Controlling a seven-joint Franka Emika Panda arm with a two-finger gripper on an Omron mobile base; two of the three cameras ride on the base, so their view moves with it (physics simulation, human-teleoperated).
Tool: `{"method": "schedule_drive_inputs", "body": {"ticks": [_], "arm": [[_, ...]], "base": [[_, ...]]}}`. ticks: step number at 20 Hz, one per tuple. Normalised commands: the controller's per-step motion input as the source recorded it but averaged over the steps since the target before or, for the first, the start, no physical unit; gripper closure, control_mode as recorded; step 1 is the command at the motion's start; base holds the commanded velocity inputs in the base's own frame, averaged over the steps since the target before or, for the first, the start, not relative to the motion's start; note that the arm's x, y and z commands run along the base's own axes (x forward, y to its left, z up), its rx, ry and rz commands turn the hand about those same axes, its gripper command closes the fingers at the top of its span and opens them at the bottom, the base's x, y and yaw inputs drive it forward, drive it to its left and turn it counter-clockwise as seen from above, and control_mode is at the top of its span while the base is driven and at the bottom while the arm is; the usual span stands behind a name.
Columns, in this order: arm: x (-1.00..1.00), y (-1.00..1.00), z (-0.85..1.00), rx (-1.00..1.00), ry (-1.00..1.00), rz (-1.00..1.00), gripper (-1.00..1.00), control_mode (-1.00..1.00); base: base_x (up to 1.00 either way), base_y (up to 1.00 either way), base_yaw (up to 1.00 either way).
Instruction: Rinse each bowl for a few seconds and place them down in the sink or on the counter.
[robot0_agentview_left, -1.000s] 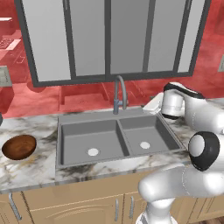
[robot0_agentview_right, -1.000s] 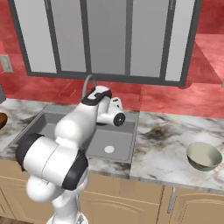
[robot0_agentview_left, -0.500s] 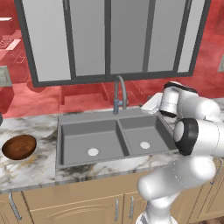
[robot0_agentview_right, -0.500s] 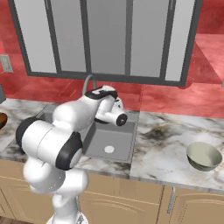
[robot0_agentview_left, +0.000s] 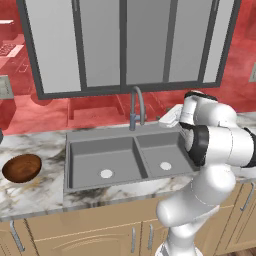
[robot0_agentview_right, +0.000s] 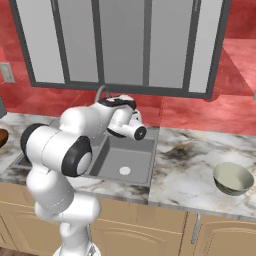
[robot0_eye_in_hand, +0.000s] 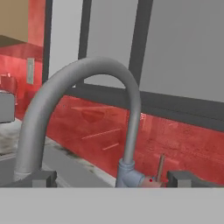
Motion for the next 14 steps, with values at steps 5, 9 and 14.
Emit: {"method": "schedule_drive_inputs", "body": {"ticks": [5, 9, 14], "arm": [[0.25, 0.05, 0.0, 0.0, 0.04, 0.0, -1.0, -1.0], [0.27, 0.1, 0.0, 0.0, 0.03, 0.0, -1.0, -1.0], [0.26, 0.06, 0.0, 0.0, 0.02, 0.0, -1.0, -1.0]], "base": [[0.0, 0.0, 0.0], [0.0, 0.0, 0.0], [0.0, 0.0, 0.0]]}}
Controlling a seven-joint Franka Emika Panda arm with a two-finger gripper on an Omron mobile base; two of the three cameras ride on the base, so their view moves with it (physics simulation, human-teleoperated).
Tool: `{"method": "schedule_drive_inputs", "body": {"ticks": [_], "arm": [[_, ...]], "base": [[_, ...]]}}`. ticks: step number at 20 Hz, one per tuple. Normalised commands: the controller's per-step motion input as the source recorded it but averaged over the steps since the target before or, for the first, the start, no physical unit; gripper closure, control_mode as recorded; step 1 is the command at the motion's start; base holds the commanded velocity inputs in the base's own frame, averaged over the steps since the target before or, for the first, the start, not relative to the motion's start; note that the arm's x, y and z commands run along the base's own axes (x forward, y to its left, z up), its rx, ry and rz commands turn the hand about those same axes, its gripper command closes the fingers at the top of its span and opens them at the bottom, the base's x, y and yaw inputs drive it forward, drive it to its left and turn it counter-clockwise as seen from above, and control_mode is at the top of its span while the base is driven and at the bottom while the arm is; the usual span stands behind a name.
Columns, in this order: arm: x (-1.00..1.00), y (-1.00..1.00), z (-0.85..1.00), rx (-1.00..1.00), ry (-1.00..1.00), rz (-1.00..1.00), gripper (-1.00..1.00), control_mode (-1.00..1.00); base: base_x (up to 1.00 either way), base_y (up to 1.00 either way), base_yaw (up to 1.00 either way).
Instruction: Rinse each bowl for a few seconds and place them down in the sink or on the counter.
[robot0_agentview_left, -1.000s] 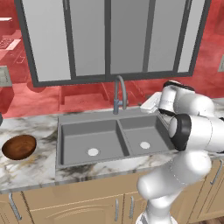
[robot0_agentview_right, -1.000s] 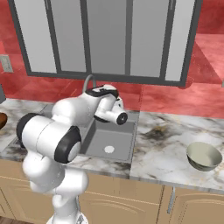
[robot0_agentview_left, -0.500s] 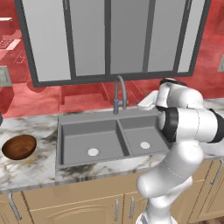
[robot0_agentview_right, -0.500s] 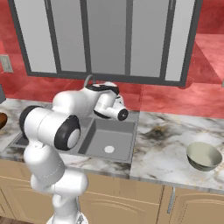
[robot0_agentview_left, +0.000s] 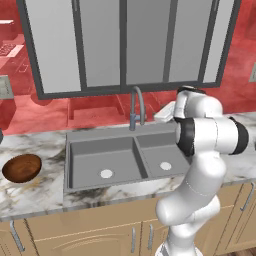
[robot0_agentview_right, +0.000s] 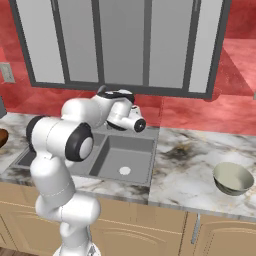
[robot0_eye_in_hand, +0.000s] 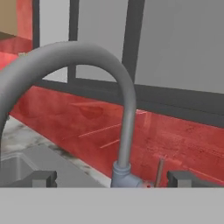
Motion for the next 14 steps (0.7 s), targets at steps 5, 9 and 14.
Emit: {"method": "schedule_drive_inputs", "body": {"ticks": [5, 9, 14], "arm": [[0.24, 0.06, -0.03, 0.0, 0.02, 0.0, -1.0, -1.0], [0.27, 0.01, -0.16, 0.0, 0.04, 0.0, -1.0, -1.0], [0.28, 0.0, -0.29, 0.03, 0.07, 0.0, -1.0, -1.0]], "base": [[0.0, 0.0, 0.0], [0.0, 0.0, 0.0], [0.0, 0.0, 0.0]]}}
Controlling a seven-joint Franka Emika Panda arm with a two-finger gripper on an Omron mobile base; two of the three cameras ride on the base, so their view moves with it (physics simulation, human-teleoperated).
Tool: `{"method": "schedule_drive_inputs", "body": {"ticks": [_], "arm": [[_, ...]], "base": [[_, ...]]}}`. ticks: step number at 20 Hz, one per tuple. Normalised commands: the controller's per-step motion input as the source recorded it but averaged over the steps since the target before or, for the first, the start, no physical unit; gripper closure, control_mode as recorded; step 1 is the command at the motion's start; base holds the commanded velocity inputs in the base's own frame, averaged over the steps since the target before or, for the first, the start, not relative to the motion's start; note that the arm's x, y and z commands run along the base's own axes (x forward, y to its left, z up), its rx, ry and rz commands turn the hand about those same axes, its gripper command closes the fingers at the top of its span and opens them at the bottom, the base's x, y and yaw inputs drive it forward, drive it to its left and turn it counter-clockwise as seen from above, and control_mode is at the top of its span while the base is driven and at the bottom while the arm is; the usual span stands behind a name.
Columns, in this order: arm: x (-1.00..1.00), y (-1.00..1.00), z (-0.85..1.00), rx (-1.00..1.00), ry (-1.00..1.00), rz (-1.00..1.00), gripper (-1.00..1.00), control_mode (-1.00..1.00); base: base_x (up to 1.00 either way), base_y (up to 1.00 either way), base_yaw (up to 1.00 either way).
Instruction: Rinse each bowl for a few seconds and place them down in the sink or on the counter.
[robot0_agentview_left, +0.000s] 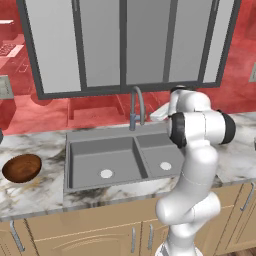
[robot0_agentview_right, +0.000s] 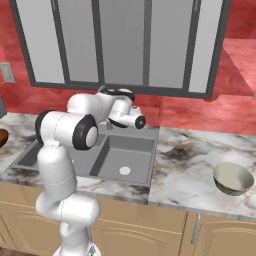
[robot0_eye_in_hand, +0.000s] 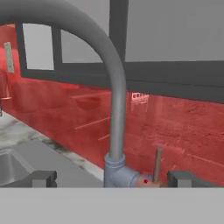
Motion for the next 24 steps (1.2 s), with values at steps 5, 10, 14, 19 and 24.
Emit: {"method": "schedule_drive_inputs", "body": {"ticks": [5, 10, 14, 19, 24], "arm": [[0.3, 0.0, -0.21, 0.03, 0.05, 0.0, -1.0, -1.0], [0.3, 0.0, -0.07, 0.03, 0.0, 0.0, -1.0, -1.0], [0.29, 0.0, -0.06, 0.03, 0.0, 0.0, -1.0, -1.0], [0.25, 0.0, -0.1, 0.03, 0.0, 0.0, -1.0, -1.0], [0.23, 0.05, -0.14, 0.01, 0.0, 0.0, -1.0, -1.0]], "base": [[0.0, 0.0, 0.0], [0.0, 0.0, 0.0], [0.0, 0.0, 0.0], [0.0, 0.0, 0.0], [0.0, 0.0, 0.0]]}}
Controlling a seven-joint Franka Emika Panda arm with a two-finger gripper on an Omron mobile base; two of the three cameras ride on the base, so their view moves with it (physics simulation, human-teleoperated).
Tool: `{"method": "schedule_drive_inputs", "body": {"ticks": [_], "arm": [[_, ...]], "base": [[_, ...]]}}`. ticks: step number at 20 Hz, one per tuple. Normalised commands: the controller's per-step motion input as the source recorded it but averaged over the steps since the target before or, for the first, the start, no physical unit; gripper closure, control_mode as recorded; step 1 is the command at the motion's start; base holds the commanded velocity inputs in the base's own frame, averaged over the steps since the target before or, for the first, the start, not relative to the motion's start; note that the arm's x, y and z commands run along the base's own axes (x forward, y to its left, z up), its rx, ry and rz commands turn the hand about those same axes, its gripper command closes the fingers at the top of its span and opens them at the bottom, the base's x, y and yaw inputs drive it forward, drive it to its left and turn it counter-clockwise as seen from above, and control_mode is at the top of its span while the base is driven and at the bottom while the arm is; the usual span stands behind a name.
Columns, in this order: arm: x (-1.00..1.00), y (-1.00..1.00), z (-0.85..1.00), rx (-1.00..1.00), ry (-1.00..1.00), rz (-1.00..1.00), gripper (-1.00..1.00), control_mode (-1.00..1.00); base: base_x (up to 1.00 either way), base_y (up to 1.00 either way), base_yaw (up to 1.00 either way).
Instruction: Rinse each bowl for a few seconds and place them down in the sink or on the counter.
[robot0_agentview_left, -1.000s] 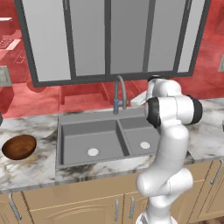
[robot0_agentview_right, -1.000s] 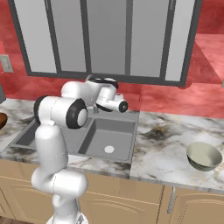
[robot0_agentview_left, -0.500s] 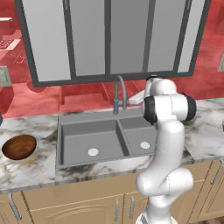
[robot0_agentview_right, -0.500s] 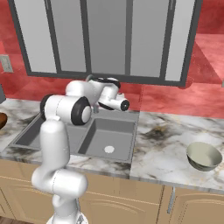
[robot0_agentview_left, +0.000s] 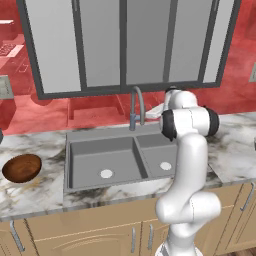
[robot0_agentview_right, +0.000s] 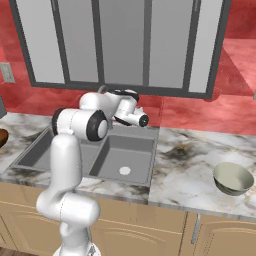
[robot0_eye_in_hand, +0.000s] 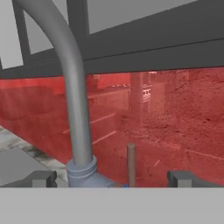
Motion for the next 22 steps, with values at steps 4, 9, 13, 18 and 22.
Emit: {"method": "schedule_drive_inputs", "body": {"ticks": [4, 9, 13, 18, 22], "arm": [[0.23, 0.1, -0.11, 0.0, 0.0, 0.0, -1.0, -1.0], [0.22, 0.07, -0.1, 0.0, 0.0, 0.0, -1.0, -1.0], [0.22, 0.04, -0.08, 0.0, 0.0, 0.0, -1.0, -1.0], [0.23, 0.01, -0.09, 0.0, 0.0, -0.01, -1.0, -1.0], [0.26, 0.0, -0.11, 0.01, 0.0, 0.0, -1.0, -1.0]], "base": [[0.0, 0.0, 0.0], [0.0, 0.0, 0.0], [0.0, 0.0, 0.0], [0.0, 0.0, 0.0], [0.0, 0.0, 0.0]]}}
